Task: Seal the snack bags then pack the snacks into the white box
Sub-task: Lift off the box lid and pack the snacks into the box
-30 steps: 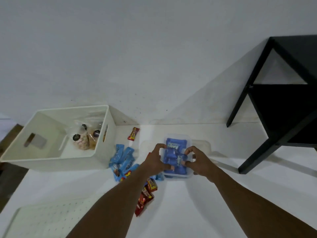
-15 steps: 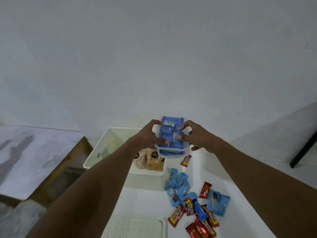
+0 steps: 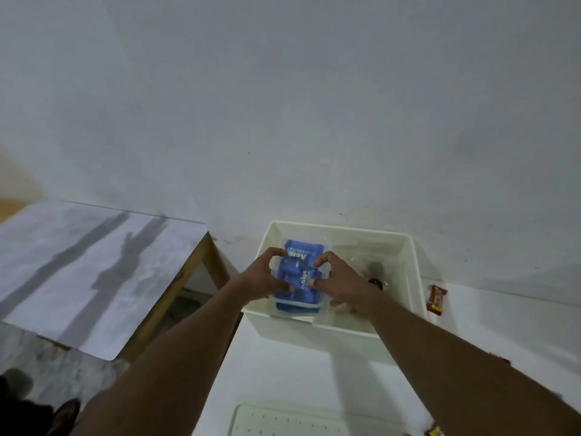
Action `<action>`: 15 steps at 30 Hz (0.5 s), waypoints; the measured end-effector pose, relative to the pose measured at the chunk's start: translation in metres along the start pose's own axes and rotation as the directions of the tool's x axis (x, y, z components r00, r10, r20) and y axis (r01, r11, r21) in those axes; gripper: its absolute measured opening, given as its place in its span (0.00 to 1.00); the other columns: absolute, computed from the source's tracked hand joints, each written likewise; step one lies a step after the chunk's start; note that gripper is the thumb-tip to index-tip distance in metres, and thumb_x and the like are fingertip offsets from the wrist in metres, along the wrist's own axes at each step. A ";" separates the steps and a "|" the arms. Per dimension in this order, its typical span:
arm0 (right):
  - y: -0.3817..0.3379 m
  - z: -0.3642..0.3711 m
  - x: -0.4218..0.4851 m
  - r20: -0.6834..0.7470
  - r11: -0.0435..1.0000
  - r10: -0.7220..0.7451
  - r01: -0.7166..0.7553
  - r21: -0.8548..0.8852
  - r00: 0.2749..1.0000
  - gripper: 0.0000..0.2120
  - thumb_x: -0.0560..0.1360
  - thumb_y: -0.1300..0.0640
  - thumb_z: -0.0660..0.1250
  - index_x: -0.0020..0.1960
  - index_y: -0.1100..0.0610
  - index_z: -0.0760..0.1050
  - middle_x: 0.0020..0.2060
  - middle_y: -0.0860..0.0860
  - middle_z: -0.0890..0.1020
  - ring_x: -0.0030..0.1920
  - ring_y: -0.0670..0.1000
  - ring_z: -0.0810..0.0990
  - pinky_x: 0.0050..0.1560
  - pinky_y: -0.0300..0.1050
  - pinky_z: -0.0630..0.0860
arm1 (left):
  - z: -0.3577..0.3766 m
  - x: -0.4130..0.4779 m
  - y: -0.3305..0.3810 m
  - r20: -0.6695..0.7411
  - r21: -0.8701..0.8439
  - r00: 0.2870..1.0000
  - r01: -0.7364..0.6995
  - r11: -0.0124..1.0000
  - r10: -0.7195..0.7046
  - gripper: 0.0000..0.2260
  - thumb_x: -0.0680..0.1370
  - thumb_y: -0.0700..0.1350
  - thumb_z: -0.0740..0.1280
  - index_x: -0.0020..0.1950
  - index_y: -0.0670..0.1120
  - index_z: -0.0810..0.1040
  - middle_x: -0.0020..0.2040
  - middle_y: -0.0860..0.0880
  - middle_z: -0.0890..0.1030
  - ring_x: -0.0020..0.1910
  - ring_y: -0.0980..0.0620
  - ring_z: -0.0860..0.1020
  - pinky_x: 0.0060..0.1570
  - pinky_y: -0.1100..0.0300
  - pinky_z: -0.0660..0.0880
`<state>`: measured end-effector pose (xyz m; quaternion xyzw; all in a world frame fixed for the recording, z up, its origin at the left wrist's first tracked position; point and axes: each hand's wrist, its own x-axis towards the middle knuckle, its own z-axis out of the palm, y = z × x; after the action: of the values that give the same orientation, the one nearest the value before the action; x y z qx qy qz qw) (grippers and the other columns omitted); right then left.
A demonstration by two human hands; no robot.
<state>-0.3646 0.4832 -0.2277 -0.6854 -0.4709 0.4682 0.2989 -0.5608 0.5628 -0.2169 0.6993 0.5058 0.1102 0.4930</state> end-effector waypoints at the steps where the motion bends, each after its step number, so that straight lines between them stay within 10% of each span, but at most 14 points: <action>1: 0.003 0.008 0.011 0.006 1.000 0.023 -0.023 0.015 1.000 0.14 0.75 0.54 0.69 0.57 0.48 0.68 0.42 0.53 0.75 0.39 0.51 0.73 0.37 0.48 0.75 | -0.002 0.009 -0.010 0.004 0.007 1.000 -0.006 1.000 0.006 0.36 0.63 0.45 0.82 0.66 0.54 0.69 0.57 0.44 0.80 0.53 0.45 0.81 0.52 0.50 0.81; 15: 0.055 0.052 0.094 -0.001 0.979 0.199 -0.199 0.036 0.980 0.15 0.73 0.58 0.69 0.57 0.52 0.69 0.40 0.53 0.73 0.35 0.51 0.71 0.31 0.44 0.70 | 0.026 0.090 -0.070 0.096 0.261 0.992 0.048 0.964 -0.075 0.39 0.67 0.44 0.79 0.72 0.47 0.63 0.61 0.47 0.77 0.59 0.45 0.78 0.60 0.52 0.75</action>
<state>-0.3818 0.5475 -0.3279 -0.7248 -0.3907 0.5024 0.2638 -0.5440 0.6216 -0.3162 0.7464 0.5106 -0.0092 0.4268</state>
